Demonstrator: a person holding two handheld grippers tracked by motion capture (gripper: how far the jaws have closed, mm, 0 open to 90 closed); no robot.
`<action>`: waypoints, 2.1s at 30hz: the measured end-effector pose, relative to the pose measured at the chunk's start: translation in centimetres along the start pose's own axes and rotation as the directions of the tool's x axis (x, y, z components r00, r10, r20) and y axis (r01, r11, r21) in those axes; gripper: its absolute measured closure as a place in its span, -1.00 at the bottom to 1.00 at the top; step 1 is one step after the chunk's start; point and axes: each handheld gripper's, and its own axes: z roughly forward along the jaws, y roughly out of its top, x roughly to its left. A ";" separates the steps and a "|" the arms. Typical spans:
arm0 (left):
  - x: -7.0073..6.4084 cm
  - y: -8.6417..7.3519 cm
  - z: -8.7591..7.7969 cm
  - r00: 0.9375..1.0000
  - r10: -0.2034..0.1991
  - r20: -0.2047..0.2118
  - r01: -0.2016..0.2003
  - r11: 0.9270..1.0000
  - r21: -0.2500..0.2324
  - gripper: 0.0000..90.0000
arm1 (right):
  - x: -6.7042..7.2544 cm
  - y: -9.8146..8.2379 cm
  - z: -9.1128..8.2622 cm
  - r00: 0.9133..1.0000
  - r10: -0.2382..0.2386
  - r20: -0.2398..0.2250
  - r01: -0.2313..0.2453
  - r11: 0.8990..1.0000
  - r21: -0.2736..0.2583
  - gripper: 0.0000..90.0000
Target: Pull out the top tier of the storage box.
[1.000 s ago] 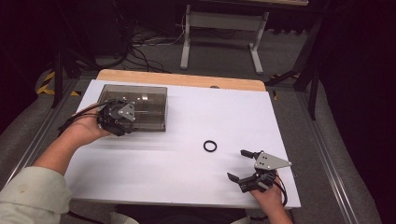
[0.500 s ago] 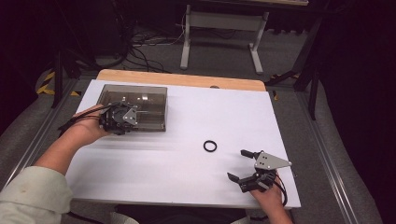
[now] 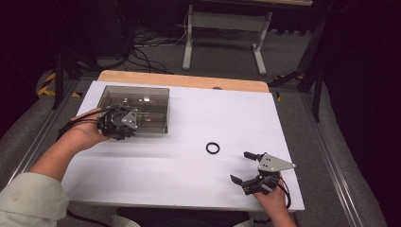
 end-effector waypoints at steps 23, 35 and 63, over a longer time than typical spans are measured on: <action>-1.8 -0.3 0.1 1.000 0.018 0.004 -0.018 1.000 0.012 0.56 | 0.0 0.0 0.0 1.000 -0.002 0.000 0.002 1.000 0.003 -0.94; -1.8 -0.5 0.0 1.000 0.012 0.015 -0.012 1.000 0.012 0.55 | 0.0 0.0 0.0 1.000 -0.003 -0.001 0.003 1.000 0.003 -0.94; -2.6 0.5 -4.0 0.986 -0.162 0.050 0.169 0.932 -0.322 -0.56 | 0.1 0.0 0.0 1.000 -0.002 -0.002 0.002 1.000 0.003 -0.94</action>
